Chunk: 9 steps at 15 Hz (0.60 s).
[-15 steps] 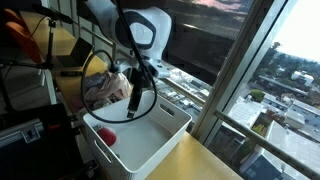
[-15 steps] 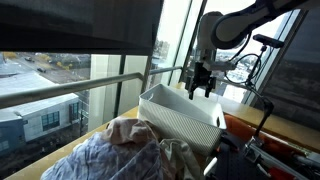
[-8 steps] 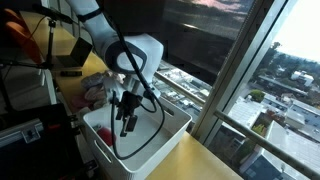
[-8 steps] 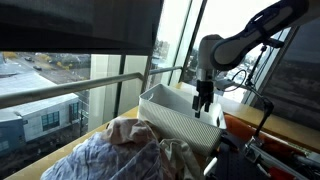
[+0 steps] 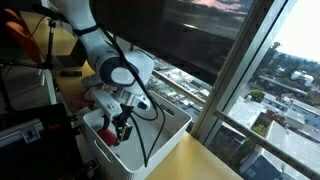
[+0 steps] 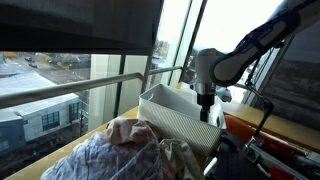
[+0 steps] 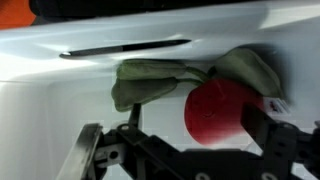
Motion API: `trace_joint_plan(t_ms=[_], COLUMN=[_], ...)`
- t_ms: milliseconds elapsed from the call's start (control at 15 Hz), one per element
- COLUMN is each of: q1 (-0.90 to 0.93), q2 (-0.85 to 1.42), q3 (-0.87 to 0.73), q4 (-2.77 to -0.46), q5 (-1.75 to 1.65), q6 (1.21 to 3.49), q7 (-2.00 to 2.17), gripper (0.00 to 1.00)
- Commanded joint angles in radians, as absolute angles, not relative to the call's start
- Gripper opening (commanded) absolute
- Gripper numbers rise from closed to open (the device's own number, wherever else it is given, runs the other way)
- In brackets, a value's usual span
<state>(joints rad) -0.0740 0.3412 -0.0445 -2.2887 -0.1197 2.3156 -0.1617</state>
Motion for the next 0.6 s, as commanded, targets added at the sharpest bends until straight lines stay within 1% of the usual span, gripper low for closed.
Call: trace_joint_plan(t_ms=[0,200,533], q1=[-0.047,-0.029,-0.033], q2=[0.376,0.406,0.488], q3=[-0.066,-0.089,-0.105], q4=[-2.280,-2.276,-2.258], q5=[-0.233,-0.346,-0.387], q6=[2.384,2.468,2.526], q7=[-0.154,-0.117,-0.109], gripper=[1.00,1.00,1.00])
